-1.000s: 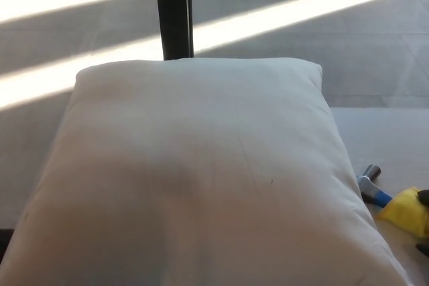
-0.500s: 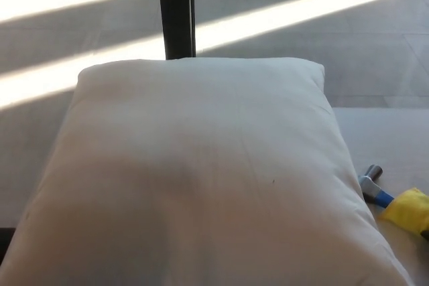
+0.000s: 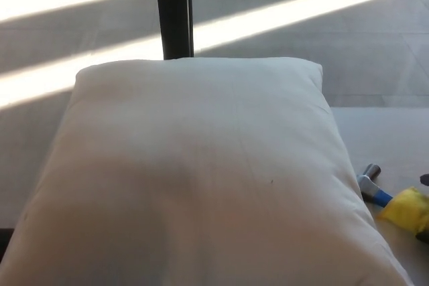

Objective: A hammer is kept on the right hand side and a pillow is kept on the left hand side on the desk infront of the robot and the robot uses its right hand to pick up the hammer and makes a downward swinging motion to hit the pillow

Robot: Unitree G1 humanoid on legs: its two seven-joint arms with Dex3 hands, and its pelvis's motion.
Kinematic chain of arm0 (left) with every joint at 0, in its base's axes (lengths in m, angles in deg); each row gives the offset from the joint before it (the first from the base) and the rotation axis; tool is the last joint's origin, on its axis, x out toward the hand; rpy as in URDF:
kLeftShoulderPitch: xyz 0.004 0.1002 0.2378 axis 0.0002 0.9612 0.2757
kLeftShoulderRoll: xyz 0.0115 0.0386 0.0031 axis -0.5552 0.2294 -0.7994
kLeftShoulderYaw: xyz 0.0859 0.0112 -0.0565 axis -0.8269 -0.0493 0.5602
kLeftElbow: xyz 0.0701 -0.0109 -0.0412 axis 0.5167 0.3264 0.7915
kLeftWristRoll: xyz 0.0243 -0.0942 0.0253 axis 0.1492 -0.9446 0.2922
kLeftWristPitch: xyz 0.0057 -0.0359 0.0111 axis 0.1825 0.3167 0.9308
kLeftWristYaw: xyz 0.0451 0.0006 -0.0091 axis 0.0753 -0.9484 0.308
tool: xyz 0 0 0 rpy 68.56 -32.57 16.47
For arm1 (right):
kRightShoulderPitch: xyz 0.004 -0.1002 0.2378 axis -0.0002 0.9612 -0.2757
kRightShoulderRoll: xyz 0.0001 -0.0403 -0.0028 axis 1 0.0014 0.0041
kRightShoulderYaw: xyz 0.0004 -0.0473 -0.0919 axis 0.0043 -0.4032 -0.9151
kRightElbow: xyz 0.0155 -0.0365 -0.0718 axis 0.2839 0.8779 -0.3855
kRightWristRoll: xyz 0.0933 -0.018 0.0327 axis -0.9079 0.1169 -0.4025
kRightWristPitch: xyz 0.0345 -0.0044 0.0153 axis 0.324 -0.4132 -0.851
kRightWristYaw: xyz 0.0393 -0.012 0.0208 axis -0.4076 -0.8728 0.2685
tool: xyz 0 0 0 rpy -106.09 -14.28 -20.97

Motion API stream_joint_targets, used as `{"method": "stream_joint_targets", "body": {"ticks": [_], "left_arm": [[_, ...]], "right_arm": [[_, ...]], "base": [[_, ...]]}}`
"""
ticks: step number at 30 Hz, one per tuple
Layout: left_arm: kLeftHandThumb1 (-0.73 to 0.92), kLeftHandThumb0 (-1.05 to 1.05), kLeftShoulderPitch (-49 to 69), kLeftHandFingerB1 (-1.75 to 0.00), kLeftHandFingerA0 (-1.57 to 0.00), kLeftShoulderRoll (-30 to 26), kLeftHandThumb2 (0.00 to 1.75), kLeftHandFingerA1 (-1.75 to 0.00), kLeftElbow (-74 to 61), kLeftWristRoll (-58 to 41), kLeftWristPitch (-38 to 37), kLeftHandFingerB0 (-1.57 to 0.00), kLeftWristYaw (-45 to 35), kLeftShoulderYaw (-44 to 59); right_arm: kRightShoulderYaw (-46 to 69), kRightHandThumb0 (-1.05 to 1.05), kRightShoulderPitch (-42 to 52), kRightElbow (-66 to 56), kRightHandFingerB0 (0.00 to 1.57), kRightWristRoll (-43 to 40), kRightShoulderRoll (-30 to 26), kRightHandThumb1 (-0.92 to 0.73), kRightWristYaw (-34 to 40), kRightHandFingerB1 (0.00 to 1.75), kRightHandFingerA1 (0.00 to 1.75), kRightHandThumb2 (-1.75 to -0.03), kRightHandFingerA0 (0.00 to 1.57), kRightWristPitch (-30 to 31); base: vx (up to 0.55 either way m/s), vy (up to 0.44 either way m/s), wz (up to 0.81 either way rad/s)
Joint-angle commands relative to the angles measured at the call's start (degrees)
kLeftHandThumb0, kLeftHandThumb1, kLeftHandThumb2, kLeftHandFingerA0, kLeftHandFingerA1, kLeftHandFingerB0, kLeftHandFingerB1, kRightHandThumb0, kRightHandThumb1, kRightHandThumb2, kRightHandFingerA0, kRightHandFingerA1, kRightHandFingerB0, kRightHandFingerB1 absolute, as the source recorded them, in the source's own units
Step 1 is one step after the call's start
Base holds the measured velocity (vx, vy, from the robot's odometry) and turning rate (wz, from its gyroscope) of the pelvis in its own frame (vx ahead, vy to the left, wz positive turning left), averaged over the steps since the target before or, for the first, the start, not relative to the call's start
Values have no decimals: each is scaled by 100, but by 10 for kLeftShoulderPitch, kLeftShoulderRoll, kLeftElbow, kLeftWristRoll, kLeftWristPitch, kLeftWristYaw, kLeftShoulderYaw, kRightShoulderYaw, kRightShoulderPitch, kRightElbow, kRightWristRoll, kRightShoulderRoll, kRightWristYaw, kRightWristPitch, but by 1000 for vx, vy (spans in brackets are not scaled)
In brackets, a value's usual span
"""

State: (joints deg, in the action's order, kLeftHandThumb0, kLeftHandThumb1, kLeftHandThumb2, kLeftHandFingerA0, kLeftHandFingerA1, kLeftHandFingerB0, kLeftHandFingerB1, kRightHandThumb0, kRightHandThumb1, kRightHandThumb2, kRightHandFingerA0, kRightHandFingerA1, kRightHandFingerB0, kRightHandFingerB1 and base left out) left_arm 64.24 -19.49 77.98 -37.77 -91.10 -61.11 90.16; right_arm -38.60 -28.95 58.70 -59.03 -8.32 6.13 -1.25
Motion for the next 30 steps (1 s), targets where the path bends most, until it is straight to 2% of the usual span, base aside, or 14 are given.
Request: {"method": "stream_joint_targets", "body": {"ticks": [1,6,11,12,13,15,17,18,20,22,23,25,27,30], "left_arm": [[73,-62,-2,-45,-69,-16,62,-57,-1,8,-13,-53,-5,-10],[72,-61,-4,-46,-69,-15,62,-58,-1,4,-13,-54,-4,-6],[73,-63,-5,-45,-67,-16,62,-54,-2,16,-19,-52,4,-16],[74,-61,-5,-45,-67,-17,62,-54,-5,17,-19,-50,2,-18],[74,-60,-4,-45,-66,-17,62,-56,-6,15,-19,-49,-1,-17],[74,-61,-3,-45,-65,-17,62,-55,-7,13,-16,-51,-3,-17],[74,-62,-4,-44,-66,-18,62,-55,-5,13,-16,-50,-7,-18],[73,-63,-5,-45,-67,-19,62,-55,-5,16,-17,-51,-5,-21],[73,-63,-6,-45,-67,-19,62,-55,-5,17,-20,-51,-2,-24],[74,-62,-7,-44,-65,-20,62,-55,-5,14,-16,-49,-3,-24],[72,-62,-8,-44,-65,-19,62,-56,-4,11,-14,-50,-3,-21],[72,-64,-7,-44,-67,-19,61,-56,-4,15,-18,-53,2,-25],[73,-63,-2,-45,-65,-18,62,-57,-5,17,-28,-51,-6,-28],[71,-63,-5,-45,-67,-17,61,-56,-7,16,-21,-52,5,-29]], "right_arm": [[-173,-63,-57,114,1,114,-26,-49,-368,27,45,-90,0,-4],[-175,-36,-55,134,26,115,-25,-74,-312,30,55,-62,67,14],[-170,-29,-60,140,61,99,-12,-70,-301,48,74,-60,87,61],[-166,-29,-49,126,63,98,-16,-52,-268,66,82,-89,82,60],[-168,-27,-42,125,74,100,-18,-61,-246,51,83,-57,81,48],[-174,-28,-33,122,82,104,-16,-58,-216,54,117,-58,75,51],[-171,-30,-14,105,74,111,-16,-61,-146,50,109,-58,64,60],[-169,-29,-8,104,30,112,-9,-88,-120,41,58,-65,35,72],[-163,-29,-3,101,30,110,-3,-88,-95,41,58,-65,35,84],[-145,-37,13,94,32,109,8,-76,-36,54,110,-101,66,99],[-140,-28,19,90,55,111,10,-88,-16,53,147,-70,64,99],[-129,-30,26,90,62,109,17,-91,13,68,146,-71,64,101],[-128,-33,33,85,45,114,18,-92,23,49,89,-70,65,97],[-118,-29,51,68,66,115,9,-92,55,58,84,-68,72,69]], "base": [[0,0,0],[0,0,0],[0,0,0],[0,0,0],[0,0,0],[0,0,0],[0,0,0],[0,0,0],[0,0,0],[0,0,0],[0,0,0],[0,0,0],[0,0,0],[0,0,0]]}}
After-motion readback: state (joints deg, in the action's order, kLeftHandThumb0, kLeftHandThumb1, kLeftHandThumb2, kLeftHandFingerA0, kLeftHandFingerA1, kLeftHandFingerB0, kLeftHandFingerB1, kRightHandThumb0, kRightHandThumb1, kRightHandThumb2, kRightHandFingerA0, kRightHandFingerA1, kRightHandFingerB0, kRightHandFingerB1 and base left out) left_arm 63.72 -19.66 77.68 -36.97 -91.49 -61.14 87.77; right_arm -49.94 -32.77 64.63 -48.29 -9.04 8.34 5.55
